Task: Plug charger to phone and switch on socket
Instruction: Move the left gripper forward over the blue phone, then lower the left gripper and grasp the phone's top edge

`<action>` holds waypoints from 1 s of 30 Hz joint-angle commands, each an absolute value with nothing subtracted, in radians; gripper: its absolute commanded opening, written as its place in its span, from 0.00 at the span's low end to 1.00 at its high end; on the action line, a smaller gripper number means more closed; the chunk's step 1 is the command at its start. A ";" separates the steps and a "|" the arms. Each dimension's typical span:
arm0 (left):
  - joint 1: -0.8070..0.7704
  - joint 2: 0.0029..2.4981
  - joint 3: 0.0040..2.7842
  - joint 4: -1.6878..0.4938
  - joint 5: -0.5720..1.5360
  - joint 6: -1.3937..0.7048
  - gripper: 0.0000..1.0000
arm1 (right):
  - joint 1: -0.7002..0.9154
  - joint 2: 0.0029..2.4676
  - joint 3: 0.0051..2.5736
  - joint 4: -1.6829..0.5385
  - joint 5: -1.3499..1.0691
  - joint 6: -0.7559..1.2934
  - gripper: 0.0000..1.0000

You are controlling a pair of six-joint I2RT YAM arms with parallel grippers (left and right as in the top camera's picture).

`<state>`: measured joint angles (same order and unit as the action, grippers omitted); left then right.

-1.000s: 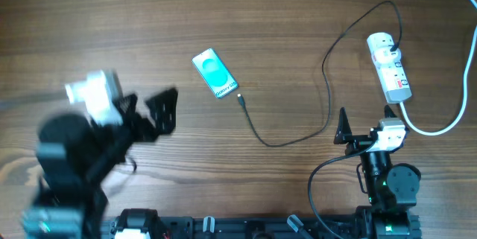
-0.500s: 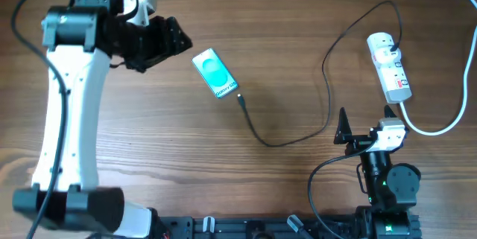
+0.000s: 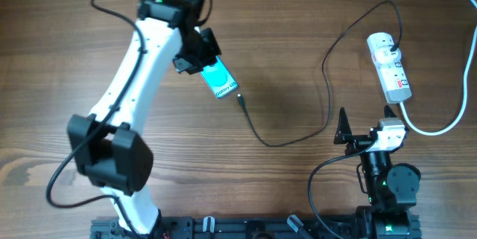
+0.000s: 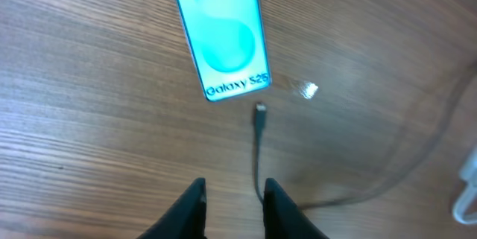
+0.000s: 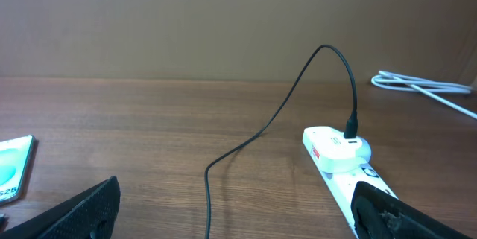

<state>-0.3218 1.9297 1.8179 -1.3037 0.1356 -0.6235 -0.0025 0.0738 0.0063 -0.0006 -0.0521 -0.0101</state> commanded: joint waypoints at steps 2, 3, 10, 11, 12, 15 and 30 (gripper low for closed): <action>-0.369 2.013 1.833 -1.272 0.050 -0.715 1.00 | 0.002 0.076 0.005 0.002 -0.067 -0.024 1.00; -0.376 2.030 1.833 -1.259 0.049 -0.715 1.00 | 0.002 0.076 0.005 0.002 -0.067 -0.024 1.00; -0.389 2.143 1.833 -1.192 0.009 -0.716 1.00 | 0.002 0.076 0.005 0.002 -0.067 -0.024 1.00; -0.389 2.159 1.833 -1.192 0.009 -0.716 1.00 | 0.002 0.076 0.005 0.002 -0.067 -0.024 1.00; -0.389 2.171 1.833 -1.190 0.009 -0.716 1.00 | 0.002 0.076 0.005 0.002 -0.067 -0.024 1.00; -0.389 2.201 1.832 -1.171 0.009 -0.716 1.00 | 0.002 0.076 0.005 0.002 -0.067 -0.024 0.99; -0.389 2.222 1.665 -0.962 -0.003 -0.716 1.00 | 0.002 0.076 0.005 0.002 -0.067 -0.024 1.00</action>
<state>-0.3855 2.1994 1.7130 -0.9859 0.0189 -0.7017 -0.0025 0.0738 0.0063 -0.0006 -0.0521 -0.0101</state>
